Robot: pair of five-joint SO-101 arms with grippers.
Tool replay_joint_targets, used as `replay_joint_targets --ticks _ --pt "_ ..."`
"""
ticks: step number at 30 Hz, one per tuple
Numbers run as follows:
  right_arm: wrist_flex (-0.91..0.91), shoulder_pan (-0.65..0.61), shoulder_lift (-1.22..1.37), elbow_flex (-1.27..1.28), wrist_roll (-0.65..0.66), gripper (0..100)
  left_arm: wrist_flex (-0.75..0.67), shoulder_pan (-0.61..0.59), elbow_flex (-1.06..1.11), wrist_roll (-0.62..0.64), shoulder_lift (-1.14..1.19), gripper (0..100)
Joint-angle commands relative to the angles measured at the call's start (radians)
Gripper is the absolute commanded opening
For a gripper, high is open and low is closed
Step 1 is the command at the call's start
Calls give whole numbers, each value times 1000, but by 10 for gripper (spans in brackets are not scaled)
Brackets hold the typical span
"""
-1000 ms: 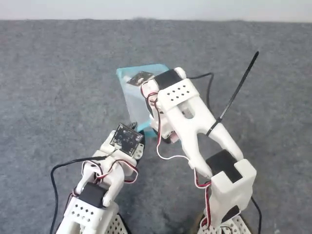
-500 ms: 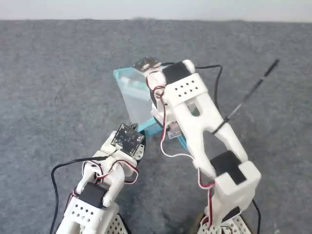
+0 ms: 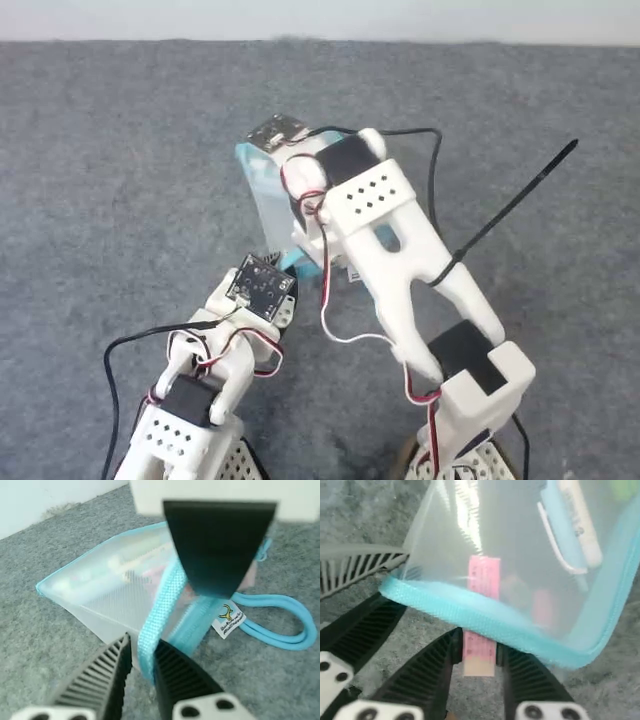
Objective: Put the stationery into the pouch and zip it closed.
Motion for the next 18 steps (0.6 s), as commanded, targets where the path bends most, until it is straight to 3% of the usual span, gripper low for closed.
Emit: replay_joint_targets --ticks 1,10,18 --pt "-22 -25 -82 -84 2 208 6 51 -5 -15 -15 12" --pt "-31 44 -116 -89 3 209 6 44 -5 -15 -15 12" --pt "-27 79 -437 -35 12 209 2 43 -5 -15 -17 12"
